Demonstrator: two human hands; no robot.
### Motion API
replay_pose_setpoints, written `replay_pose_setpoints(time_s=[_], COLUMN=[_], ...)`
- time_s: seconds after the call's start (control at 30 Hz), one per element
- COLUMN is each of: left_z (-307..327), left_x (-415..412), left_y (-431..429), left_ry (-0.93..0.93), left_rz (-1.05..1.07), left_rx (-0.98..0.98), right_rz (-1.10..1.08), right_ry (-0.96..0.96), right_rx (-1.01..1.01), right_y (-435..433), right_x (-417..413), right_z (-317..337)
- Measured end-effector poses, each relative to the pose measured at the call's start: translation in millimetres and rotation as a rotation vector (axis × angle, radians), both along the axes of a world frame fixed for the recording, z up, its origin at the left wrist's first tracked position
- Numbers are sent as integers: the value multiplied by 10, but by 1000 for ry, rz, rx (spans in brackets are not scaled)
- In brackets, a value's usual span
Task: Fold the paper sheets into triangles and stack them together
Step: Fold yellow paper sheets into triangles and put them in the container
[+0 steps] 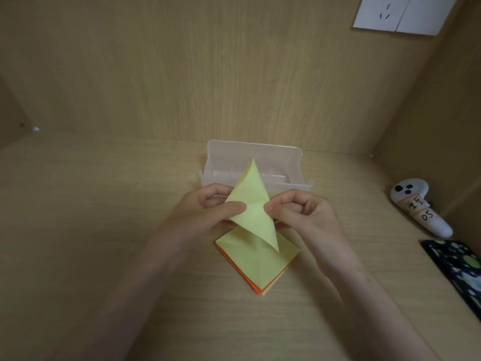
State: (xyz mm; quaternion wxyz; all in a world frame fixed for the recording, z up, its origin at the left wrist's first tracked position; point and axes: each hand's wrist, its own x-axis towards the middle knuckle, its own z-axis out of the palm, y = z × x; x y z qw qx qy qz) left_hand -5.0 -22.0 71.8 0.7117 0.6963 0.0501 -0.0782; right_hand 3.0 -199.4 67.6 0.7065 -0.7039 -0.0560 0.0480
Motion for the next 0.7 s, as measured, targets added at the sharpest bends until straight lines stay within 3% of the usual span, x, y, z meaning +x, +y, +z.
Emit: replay_pose_setpoints(time_s=[0.27, 0.7], left_z=[18, -43], left_x=[-22, -120], left_y=[10, -119], left_ry=[-35, -80], left_rz=[-113, 65], left_rx=[175, 50], right_rz=[166, 146], right_ry=[-4, 44], right_rx=[-174, -106], right_y=[2, 36], right_x=[-6, -30], right_z=[41, 40])
